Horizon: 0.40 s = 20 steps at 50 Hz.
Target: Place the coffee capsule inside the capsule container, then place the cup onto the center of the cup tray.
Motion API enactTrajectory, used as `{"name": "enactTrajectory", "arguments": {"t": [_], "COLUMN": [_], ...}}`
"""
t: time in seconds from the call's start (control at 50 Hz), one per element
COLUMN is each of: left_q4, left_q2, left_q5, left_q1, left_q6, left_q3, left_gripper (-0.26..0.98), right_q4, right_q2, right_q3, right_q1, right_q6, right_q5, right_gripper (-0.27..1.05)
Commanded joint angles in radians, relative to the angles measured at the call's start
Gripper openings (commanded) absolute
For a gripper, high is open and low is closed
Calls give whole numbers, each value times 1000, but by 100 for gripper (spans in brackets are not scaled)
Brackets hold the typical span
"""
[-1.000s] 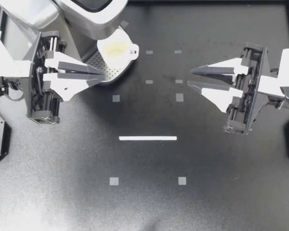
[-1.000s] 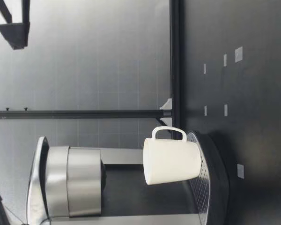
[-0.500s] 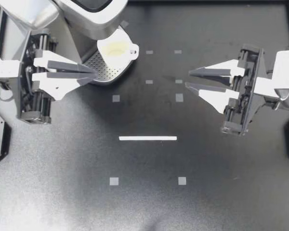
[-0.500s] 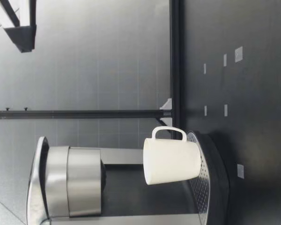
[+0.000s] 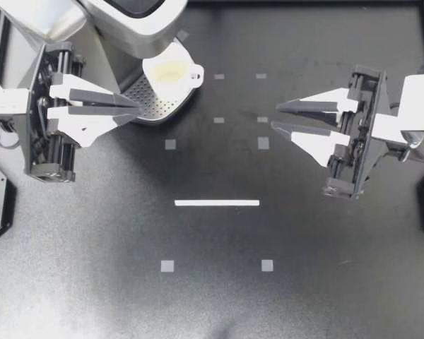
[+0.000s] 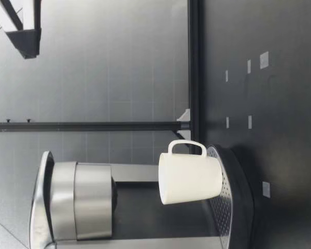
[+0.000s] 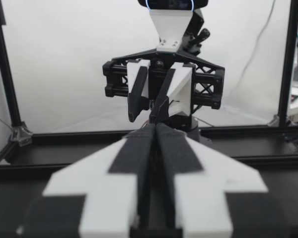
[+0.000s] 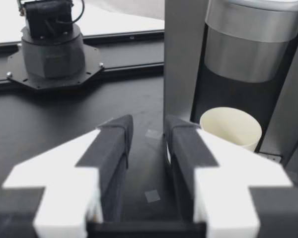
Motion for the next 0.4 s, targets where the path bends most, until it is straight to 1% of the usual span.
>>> {"name": "enactTrajectory", "arguments": {"t": [0.0,0.38], "left_q4": [-2,-2], "left_q2": [-3,3], "left_q5": [-5,-3], "left_q1": [-3,-3], "left_q6": [2,3], "left_q3": [-21,-23], "left_gripper": [13,13], "right_q4": [-5,-5], "right_q2": [-6,-5], "right_q3": [-28,-28], "right_q1": [6,6], "right_q6": [-2,-2], "right_q5": [-11,-11], "right_gripper": [40,40]}}
